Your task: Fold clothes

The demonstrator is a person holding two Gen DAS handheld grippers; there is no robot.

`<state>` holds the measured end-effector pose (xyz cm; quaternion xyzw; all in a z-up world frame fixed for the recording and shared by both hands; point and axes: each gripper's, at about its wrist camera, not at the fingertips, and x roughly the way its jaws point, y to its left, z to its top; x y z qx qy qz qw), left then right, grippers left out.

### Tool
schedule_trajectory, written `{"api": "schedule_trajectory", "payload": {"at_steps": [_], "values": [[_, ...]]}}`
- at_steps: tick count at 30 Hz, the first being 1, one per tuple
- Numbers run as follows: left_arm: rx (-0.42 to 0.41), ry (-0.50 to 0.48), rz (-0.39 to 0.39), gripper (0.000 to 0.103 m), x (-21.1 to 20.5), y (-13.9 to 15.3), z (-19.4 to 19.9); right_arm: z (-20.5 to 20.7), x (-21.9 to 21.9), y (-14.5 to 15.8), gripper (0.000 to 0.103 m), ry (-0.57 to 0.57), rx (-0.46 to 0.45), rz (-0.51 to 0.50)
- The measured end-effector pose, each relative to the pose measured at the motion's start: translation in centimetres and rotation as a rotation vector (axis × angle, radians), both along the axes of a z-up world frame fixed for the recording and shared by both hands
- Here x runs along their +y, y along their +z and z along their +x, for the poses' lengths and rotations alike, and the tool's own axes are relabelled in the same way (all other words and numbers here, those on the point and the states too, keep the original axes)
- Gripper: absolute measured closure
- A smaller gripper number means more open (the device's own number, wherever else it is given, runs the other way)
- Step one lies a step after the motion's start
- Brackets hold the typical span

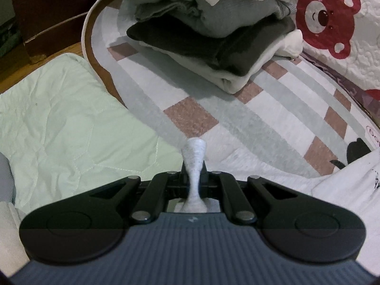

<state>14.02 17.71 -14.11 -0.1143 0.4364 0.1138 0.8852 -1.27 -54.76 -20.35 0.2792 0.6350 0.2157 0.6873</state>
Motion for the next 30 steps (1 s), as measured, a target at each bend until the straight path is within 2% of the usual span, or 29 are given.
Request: {"api": "schedule_trajectory", "payload": {"at_steps": [2,4,6,7,8,10,12,15,18,25,28,30], "values": [[0.001,0.0,0.001,0.098,0.0,0.0,0.0,0.9,0.9,0.1,0.052,0.021,0.004,-0.015],[0.001,-0.003,0.005,0.098,0.0,0.0,0.0,2.1,2.6,0.5,0.052,0.098,0.009,-0.072],[0.0,-0.006,0.007,0.098,-0.1,0.1,0.0,3.0,4.5,1.1,0.06,0.196,0.008,-0.174],[-0.002,-0.009,0.008,0.098,-0.1,0.1,-0.1,3.3,5.5,1.4,0.081,0.233,0.01,-0.244],[-0.004,-0.011,0.009,0.098,-0.1,0.1,-0.2,3.6,6.3,1.6,0.097,0.268,0.012,-0.304],[-0.006,-0.017,0.011,0.098,-0.1,0.2,-0.3,3.6,6.3,2.2,0.101,0.279,0.006,-0.334],[-0.004,-0.025,0.012,0.098,-0.2,0.2,-0.3,3.4,5.5,3.4,0.101,0.256,-0.009,-0.344],[0.011,-0.038,0.017,0.098,-0.4,0.0,-0.1,2.1,1.7,7.3,0.101,0.124,-0.065,-0.323],[0.032,-0.052,0.024,0.098,-0.6,-0.2,0.3,-1.0,-1.7,11.2,0.102,0.022,-0.102,-0.274],[0.062,-0.071,0.059,0.096,-1.4,-0.5,0.6,-6.5,-5.8,10.2,0.102,-0.093,-0.048,-0.301],[0.034,-0.137,0.134,0.09,-3.0,0.2,0.1,-7.5,-5.9,8.9,0.102,-0.144,-0.042,-0.274],[0.025,-0.171,0.18,0.08,-3.9,0.5,-0.1,-7.9,-5.6,7.9,0.102,-0.177,-0.042,-0.248]]}}
